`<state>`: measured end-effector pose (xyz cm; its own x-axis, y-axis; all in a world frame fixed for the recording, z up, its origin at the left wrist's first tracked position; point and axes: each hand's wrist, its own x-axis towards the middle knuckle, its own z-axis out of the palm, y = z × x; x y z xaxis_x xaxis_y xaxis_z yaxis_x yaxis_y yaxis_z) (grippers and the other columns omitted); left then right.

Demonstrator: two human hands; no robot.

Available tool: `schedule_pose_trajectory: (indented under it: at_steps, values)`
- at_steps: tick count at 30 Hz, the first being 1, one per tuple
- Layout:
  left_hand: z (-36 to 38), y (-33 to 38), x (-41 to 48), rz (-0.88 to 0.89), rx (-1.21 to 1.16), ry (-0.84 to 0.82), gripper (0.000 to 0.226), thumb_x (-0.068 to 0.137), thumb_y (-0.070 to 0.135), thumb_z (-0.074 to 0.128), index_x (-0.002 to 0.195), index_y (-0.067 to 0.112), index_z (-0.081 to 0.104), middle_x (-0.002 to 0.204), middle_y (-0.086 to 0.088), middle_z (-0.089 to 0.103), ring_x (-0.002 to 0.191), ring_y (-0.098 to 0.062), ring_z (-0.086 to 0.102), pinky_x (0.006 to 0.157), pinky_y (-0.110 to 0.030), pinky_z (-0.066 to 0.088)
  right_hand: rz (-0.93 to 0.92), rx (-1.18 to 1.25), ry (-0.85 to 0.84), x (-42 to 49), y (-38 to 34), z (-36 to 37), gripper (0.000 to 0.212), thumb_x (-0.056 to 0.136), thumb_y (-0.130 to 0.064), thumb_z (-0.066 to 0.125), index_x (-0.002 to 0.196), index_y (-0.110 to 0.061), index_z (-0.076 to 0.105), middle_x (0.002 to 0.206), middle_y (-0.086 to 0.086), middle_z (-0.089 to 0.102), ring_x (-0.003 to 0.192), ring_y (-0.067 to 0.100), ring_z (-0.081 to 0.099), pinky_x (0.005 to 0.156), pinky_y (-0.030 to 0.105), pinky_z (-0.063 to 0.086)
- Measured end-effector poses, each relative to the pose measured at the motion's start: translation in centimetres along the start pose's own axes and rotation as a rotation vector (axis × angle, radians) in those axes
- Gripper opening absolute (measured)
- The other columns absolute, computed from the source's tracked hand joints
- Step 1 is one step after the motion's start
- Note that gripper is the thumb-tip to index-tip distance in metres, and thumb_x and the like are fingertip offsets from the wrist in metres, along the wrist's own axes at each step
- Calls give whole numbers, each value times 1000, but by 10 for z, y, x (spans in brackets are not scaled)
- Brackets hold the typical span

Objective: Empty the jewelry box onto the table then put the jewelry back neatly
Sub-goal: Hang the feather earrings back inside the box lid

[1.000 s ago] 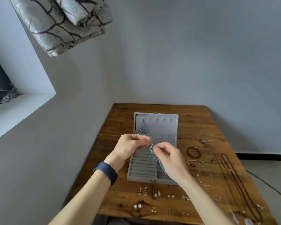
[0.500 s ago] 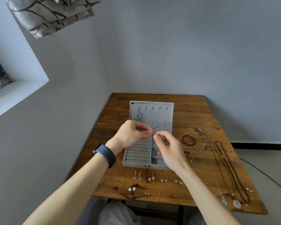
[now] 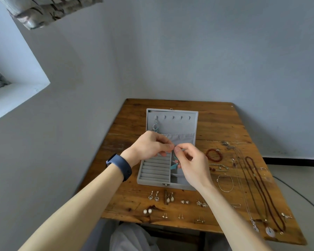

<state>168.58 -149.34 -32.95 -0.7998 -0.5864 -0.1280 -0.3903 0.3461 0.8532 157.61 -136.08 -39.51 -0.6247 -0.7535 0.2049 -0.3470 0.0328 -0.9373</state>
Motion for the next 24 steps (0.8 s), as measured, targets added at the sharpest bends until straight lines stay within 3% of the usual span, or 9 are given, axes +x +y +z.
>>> schedule_pose_trajectory:
  at_steps: [4, 7, 10, 12, 15, 18, 22, 24]
  values:
    - [-2, -7, 9, -10, 18, 0, 13, 92, 19, 71, 100, 10, 75, 86, 3, 72, 67, -4, 66, 55, -8, 45, -12, -56, -15, 8, 6, 4, 10, 96, -29, 62, 97, -22, 69, 76, -11, 69, 70, 7, 67, 57, 21, 55]
    - [-5, -22, 20, -27, -5, 134, 20, 92, 26, 71, 110, 16, 69, 97, 2, 71, 78, -10, 68, 58, -10, 45, 11, -42, -3, 19, 7, 10, 7, 96, -25, 62, 96, -23, 69, 76, -11, 68, 69, 5, 66, 56, 15, 51]
    - [-15, -44, 36, -60, 1, 383, 39, 90, 30, 72, 126, 24, 57, 115, 4, 61, 98, -10, 61, 70, -15, 46, 89, 7, 11, 38, 6, 18, 7, 96, -23, 62, 97, -21, 69, 80, -7, 69, 68, 1, 65, 55, 11, 48]
    - [-22, -57, 50, -94, 32, 459, 54, 88, 31, 73, 135, 26, 47, 133, -2, 50, 112, -17, 56, 85, -25, 51, 128, 34, 11, 54, 5, 23, 9, 97, -22, 61, 98, -18, 69, 78, -3, 69, 64, 1, 64, 55, 11, 48]
    - [-33, -66, 75, -152, -20, 459, 81, 85, 29, 77, 149, 30, 28, 152, -10, 29, 128, -28, 47, 104, -39, 48, 177, 66, 14, 81, 3, 33, 9, 97, -24, 60, 96, -20, 69, 76, -2, 68, 58, 3, 64, 57, 14, 50]
    - [-44, -68, 97, -153, -139, 392, 93, 85, 20, 76, 157, 28, 17, 154, -10, 38, 137, -30, 43, 107, -40, 42, 246, 124, 5, 107, 1, 45, 11, 97, -27, 61, 98, -21, 70, 76, 0, 69, 60, 6, 63, 60, 19, 51]
    - [-51, -74, 102, -79, -65, 374, 63, 88, 18, 73, 145, 20, 46, 126, 1, 62, 121, -16, 57, 95, -28, 47, 307, 173, 1, 128, -7, 64, 11, 96, -27, 62, 92, -21, 71, 75, 0, 69, 60, 8, 63, 58, 23, 51]
    - [-53, -80, 100, -10, -9, 387, 45, 89, 21, 73, 133, 21, 61, 117, 7, 68, 112, -12, 63, 95, -30, 52, 355, 229, 17, 133, -12, 75, 12, 95, -25, 63, 91, -17, 72, 73, 0, 70, 58, 9, 63, 57, 26, 52]
